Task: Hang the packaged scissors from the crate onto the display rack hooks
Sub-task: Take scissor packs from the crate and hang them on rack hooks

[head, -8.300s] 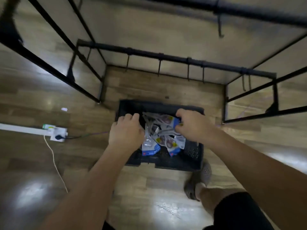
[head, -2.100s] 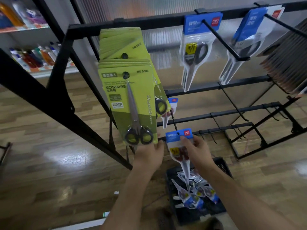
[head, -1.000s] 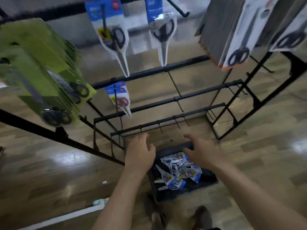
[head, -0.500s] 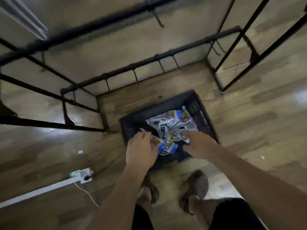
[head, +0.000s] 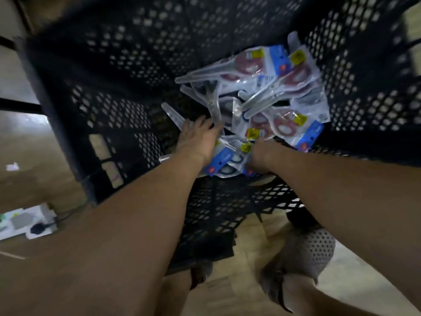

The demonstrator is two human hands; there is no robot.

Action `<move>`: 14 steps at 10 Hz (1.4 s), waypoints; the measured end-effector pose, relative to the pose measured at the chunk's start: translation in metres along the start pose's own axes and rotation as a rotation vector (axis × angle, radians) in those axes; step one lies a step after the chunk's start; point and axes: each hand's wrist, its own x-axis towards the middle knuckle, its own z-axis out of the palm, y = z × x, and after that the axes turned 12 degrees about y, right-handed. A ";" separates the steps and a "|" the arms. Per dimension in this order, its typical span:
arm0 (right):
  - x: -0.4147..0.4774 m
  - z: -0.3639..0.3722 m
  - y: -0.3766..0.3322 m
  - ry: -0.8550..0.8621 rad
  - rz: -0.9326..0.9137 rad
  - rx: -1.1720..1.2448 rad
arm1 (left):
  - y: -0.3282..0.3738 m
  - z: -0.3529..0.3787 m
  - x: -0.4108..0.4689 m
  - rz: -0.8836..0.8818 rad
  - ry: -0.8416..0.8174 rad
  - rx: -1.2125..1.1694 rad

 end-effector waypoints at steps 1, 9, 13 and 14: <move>0.019 0.011 -0.005 0.030 0.014 0.043 | 0.002 0.010 0.008 -0.002 0.050 0.117; -0.557 -0.341 0.091 0.733 -0.111 1.406 | 0.096 -0.527 -0.317 -0.264 0.518 -1.284; -0.908 -0.533 0.062 0.934 -0.784 1.332 | 0.147 -0.810 -0.555 0.157 0.958 -1.523; -0.940 -0.542 0.053 1.045 -0.833 1.303 | 0.110 -0.832 -0.585 0.193 1.003 -1.476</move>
